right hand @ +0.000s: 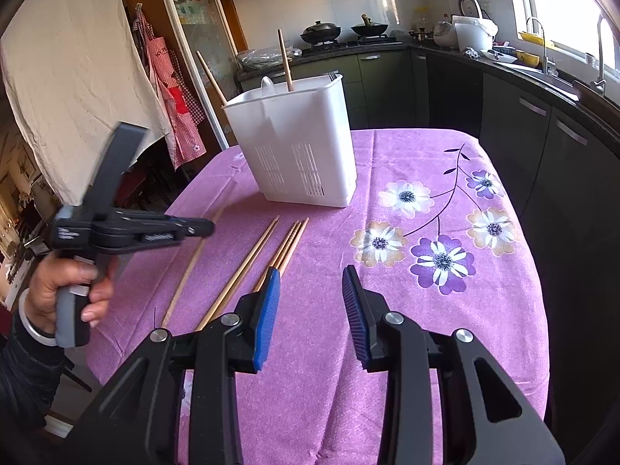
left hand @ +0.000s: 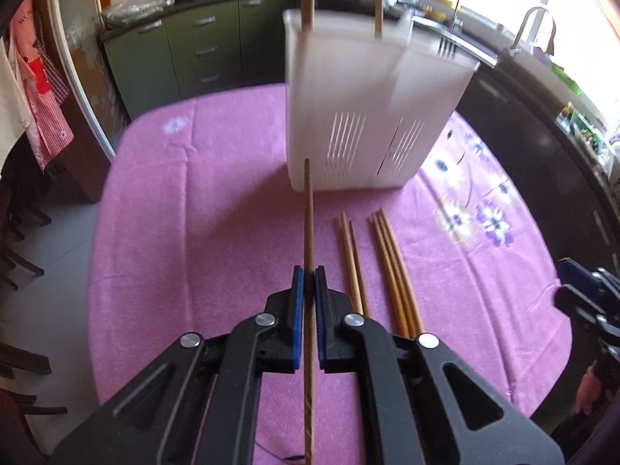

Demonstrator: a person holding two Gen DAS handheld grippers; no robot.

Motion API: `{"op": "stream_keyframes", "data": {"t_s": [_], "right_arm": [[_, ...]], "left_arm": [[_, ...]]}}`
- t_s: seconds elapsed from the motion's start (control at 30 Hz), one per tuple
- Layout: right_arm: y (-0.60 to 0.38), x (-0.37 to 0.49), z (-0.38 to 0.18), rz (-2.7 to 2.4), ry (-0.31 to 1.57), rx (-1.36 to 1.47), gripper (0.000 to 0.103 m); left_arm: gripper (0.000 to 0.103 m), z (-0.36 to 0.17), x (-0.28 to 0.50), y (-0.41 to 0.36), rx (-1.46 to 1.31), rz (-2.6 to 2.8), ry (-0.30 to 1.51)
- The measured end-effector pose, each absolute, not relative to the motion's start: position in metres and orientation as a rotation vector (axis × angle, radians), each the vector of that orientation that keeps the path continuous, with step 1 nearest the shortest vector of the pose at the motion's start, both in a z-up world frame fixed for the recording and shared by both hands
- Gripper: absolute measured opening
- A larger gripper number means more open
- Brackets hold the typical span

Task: Organize utensils
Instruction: 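Grasp one wooden chopstick with the left tool and lift it upright, then grasp another chopstick with the right tool and lift it while the left tool holds its chopstick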

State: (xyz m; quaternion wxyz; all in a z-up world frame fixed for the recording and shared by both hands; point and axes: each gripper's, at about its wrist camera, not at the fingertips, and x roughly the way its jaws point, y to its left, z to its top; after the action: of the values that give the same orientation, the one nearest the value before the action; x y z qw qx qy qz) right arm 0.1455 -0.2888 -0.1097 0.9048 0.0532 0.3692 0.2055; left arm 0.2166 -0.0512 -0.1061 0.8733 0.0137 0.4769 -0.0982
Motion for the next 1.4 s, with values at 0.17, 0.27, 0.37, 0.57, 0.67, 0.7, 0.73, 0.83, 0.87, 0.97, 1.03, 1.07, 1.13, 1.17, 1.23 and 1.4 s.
{"op": "stream_keyframes", "data": {"t_s": [0.17,0.27,0.37,0.57,0.67,0.7,0.73,0.83,0.87,0.97,1.03,1.07,1.13,1.17,1.23,1.4], "right_arm": [[-0.288,0.144,-0.107,0.427,0.757,0.103,0.035],[-0.286,0.145,-0.107,0.429,0.76,0.102,0.038],[-0.284,0.147,-0.11,0.433,0.77,0.102,0.038],[-0.277,0.153,-0.118,0.432,0.804,0.084,0.038],[-0.271,0.163,-0.126,0.425,0.836,0.068,0.038],[-0.269,0.169,-0.129,0.425,0.851,0.065,0.038],[-0.266,0.175,-0.132,0.428,0.867,0.066,0.038],[-0.255,0.201,-0.143,0.433,0.927,0.067,0.036],[-0.25,0.212,-0.147,0.434,0.952,0.067,0.034],[-0.237,0.237,-0.161,0.455,1.031,0.089,0.026],[-0.227,0.248,-0.167,0.462,1.063,0.086,0.021],[-0.224,0.251,-0.168,0.463,1.069,0.081,0.021],[-0.217,0.256,-0.172,0.466,1.088,0.068,0.02],[-0.212,0.258,-0.174,0.462,1.095,0.054,0.019],[-0.204,0.261,-0.175,0.452,1.097,0.027,0.018],[-0.191,0.265,-0.18,0.426,1.119,-0.024,0.017]], "left_arm": [[0.005,-0.064,0.182,-0.034,0.001,-0.212,0.878],[0.005,-0.047,0.161,-0.03,0.006,-0.206,0.821],[0.005,-0.041,0.144,-0.03,0.015,-0.208,0.788],[0.005,-0.041,0.12,-0.025,0.038,-0.192,0.743],[0.005,-0.039,0.111,-0.022,0.033,-0.206,0.737],[0.005,-0.039,0.109,-0.022,0.032,-0.209,0.736],[0.005,-0.039,0.106,-0.021,0.034,-0.211,0.734],[0.005,-0.039,0.102,-0.022,0.047,-0.21,0.729],[0.005,-0.039,0.101,-0.022,0.048,-0.212,0.729],[0.005,-0.039,0.1,-0.022,0.056,-0.215,0.729],[0.005,-0.038,0.101,-0.024,0.059,-0.217,0.729],[0.005,-0.038,0.101,-0.024,0.062,-0.218,0.728],[0.005,-0.038,0.102,-0.024,0.061,-0.221,0.728],[0.005,-0.038,0.102,-0.023,0.059,-0.222,0.728],[0.005,-0.038,0.102,-0.023,0.056,-0.223,0.727],[0.005,-0.038,0.102,-0.021,0.054,-0.222,0.727]]}}
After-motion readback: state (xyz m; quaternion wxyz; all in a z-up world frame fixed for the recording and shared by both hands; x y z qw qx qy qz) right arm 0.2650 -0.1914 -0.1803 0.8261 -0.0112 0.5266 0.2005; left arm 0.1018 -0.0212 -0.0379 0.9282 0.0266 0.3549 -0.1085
